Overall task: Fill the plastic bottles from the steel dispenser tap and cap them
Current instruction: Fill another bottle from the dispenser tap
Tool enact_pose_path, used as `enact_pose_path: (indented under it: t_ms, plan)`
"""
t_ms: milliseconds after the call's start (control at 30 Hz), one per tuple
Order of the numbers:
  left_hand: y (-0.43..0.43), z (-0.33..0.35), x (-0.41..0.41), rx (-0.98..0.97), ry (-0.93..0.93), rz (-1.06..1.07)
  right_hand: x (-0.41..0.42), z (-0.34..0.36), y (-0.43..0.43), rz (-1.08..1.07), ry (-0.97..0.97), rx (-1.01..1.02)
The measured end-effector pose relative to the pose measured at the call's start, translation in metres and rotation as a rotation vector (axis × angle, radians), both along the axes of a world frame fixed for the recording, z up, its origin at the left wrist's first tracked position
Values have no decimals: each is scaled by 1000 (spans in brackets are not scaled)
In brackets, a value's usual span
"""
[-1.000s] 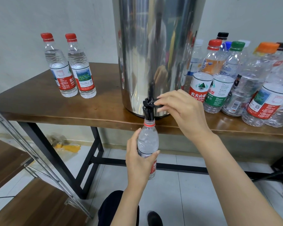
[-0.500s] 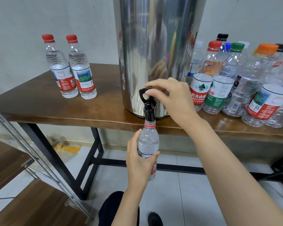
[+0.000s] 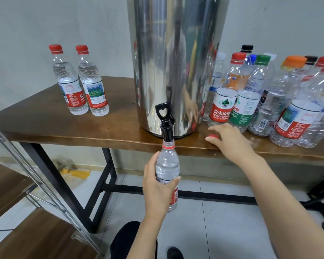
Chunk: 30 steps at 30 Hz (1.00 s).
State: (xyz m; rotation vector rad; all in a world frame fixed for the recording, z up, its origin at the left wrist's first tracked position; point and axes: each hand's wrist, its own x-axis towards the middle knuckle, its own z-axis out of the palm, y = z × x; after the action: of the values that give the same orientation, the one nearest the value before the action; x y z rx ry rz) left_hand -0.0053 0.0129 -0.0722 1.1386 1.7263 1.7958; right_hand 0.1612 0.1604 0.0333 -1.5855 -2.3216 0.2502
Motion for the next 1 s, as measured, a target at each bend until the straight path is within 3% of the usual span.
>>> enact_pose_path:
  t_ms: [133, 333, 467, 567, 733, 1000]
  plan:
    - [-4, -2, 6, -26, 3, -14, -1, -10, 2, 5, -51, -34]
    - [-11, 2, 17, -46, 12, -75, 8, -17, 4, 33, 86, -10]
    - [-15, 15, 23, -30, 42, -129, 14, 7, -16, 148, 432, 54]
    - [-17, 27, 26, 3, 80, -157, 20, 45, -47, 374, 648, -46]
    - [-21, 42, 33, 51, 143, -178, 24, 80, -81, 612, 522, -105]
    - [-28, 49, 38, 58, 177, -225, 18, 79, -77, 664, 325, -47]
